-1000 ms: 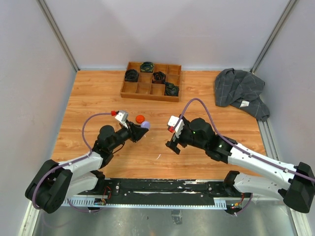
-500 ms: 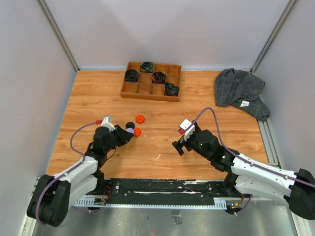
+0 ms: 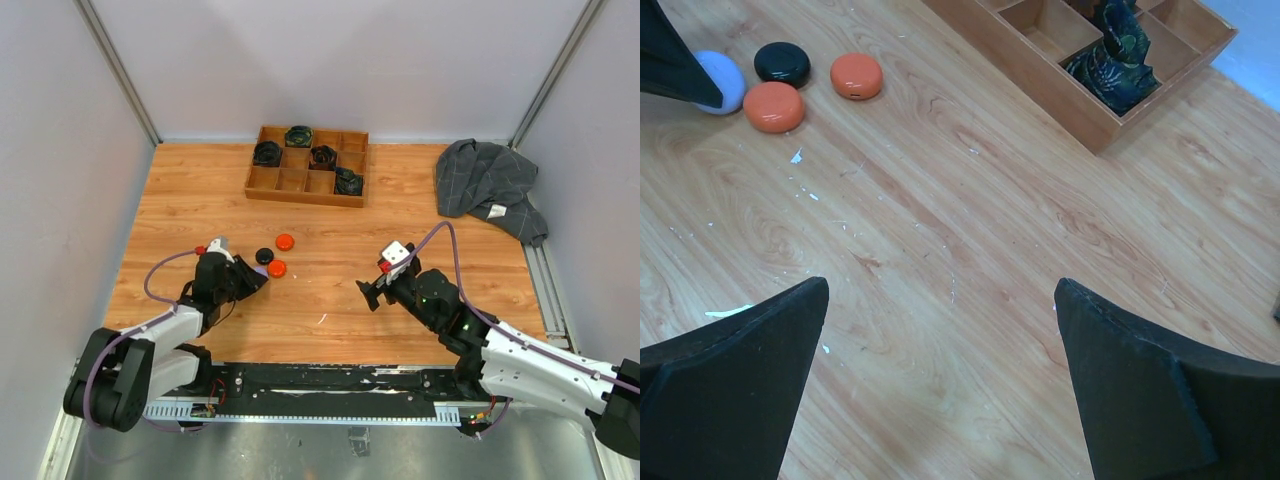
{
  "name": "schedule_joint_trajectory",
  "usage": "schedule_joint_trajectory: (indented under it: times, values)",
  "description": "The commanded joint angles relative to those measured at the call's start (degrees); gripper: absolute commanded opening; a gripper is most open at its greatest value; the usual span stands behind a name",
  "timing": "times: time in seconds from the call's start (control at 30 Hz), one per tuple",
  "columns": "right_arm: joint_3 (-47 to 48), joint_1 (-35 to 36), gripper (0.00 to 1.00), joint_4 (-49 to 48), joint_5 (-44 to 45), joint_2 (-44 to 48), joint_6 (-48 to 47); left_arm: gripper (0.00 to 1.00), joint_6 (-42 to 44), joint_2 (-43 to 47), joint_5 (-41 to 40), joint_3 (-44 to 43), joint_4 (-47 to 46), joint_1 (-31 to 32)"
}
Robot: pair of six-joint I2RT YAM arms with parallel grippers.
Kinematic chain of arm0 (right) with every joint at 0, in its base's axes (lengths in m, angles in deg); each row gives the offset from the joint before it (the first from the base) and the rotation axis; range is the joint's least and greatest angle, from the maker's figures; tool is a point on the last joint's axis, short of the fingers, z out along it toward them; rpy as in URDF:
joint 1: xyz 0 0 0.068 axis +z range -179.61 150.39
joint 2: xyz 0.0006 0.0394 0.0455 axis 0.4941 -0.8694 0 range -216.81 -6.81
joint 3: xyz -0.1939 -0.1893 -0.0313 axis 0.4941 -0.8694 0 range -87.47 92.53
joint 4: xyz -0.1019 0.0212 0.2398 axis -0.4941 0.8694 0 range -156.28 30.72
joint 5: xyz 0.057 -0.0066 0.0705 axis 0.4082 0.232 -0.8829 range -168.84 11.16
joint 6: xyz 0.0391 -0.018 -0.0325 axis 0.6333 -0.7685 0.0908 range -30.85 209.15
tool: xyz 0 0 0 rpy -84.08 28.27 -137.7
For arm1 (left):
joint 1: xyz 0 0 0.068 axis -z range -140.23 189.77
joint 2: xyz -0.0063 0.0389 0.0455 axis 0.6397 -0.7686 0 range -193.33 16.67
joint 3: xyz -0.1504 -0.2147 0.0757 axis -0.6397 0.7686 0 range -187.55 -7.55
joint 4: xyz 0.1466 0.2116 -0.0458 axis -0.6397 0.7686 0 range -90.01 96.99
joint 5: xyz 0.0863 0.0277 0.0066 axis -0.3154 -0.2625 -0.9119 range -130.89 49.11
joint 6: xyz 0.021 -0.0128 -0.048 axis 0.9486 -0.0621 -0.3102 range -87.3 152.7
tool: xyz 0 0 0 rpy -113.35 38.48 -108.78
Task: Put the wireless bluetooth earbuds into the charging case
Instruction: Place the charging case at the center of the board, then reset both arms
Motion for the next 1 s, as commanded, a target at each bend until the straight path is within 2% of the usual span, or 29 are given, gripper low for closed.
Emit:
schedule_joint_trajectory:
  times: [0.0, 0.23, 0.37, 0.67, 0.8, 0.97]
  values:
    - [-0.9, -1.4, 0.97, -1.2, 1.7, 1.6, 0.7, 0.3, -1.5, -3.9, 2.7, -2.7, -4.4, -0.6]
    - [-1.1, -1.4, 0.97, -1.1, 2.2, 2.1, 0.7, 0.38, -4.2, -11.4, 8.7, -5.2, -9.1, -0.5]
    - [-1.1, -1.4, 0.97, -1.1, 2.6, 2.0, 0.6, 0.48, -4.4, -11.8, 8.5, -5.7, -8.7, -0.5]
    - [-1.1, -1.4, 0.97, -1.2, 3.7, 1.6, 0.6, 0.7, -2.2, -4.2, -1.5, -6.2, 5.4, -0.5]
    - [0.2, -1.4, 0.98, 1.8, 5.6, 1.0, 1.6, 0.83, -1.6, 1.0, -4.8, -7.3, 12.6, -0.5]
    - [2.6, -1.4, 0.99, 7.7, 7.0, 1.1, 3.0, 0.9, 1.8, 10.4, -5.7, -12.2, 25.1, -0.5]
